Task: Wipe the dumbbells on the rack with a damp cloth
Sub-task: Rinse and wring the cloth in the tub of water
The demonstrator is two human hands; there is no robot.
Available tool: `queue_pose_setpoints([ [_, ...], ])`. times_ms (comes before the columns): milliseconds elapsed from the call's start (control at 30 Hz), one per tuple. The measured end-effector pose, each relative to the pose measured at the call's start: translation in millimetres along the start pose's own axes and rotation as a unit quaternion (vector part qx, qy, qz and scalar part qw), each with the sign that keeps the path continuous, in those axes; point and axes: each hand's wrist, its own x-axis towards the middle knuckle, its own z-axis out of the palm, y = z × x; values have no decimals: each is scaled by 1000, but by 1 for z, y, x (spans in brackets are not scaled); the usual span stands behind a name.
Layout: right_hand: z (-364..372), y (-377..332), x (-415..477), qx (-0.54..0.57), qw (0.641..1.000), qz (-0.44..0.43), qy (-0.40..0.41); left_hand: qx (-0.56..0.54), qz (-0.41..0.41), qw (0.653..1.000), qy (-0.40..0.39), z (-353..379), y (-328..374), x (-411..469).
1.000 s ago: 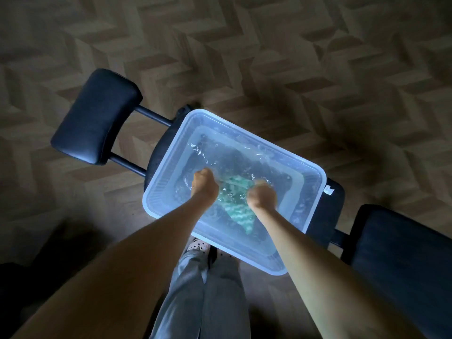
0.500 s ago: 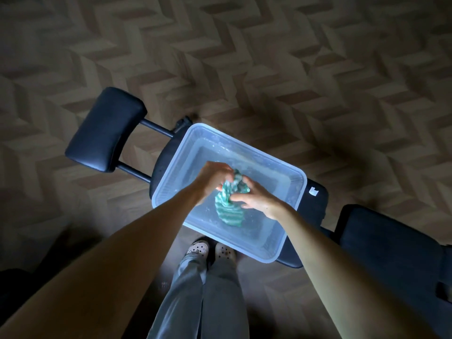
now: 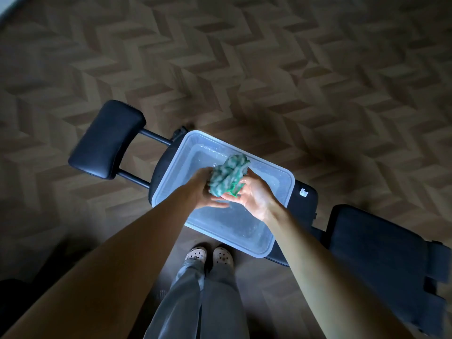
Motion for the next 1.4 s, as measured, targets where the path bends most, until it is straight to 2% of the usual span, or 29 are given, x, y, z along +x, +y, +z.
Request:
queue_pose_setpoints([
  [67, -2, 9, 9, -101, 992, -13, 74, -90, -1, 996, -28, 7, -2, 2],
  [100, 1, 13, 13, -148, 981, -27, 118, -85, 8, 996, -20, 10, -4, 2],
  [167, 9, 20, 15, -160, 970, -48, 178, -62, 23, 998, 10, 19, -7, 2],
  [267, 8, 27, 21, -115, 976, -40, 183, -21, 36, 997, 71, 26, -8, 10],
  [400, 2, 27, 24, -183, 971, -7, 154, 51, 73, 984, 154, 34, -17, 20],
  [567, 1, 27, 24, -37, 997, 21, 64, 116, 135, 944, 278, 42, -19, 27],
  [733, -2, 31, 27, -17, 999, 27, 24, 152, 156, 916, 337, 37, -17, 40],
  [933, -5, 35, 35, 1, 999, 33, 9, 144, 136, 920, 339, 35, -14, 44],
  [1033, -10, 31, 46, 4, 996, 24, 89, 146, 142, 926, 319, 37, -14, 44],
  [1100, -8, 28, 53, 22, 991, 50, 125, 180, 170, 925, 290, 46, -15, 39],
  [1200, 0, 27, 55, 156, 979, 96, 87, 227, 205, 916, 260, 54, -14, 33],
  [1400, 8, 24, 43, 249, 965, 83, 10, 324, 220, 867, 309, 44, -19, 35],
])
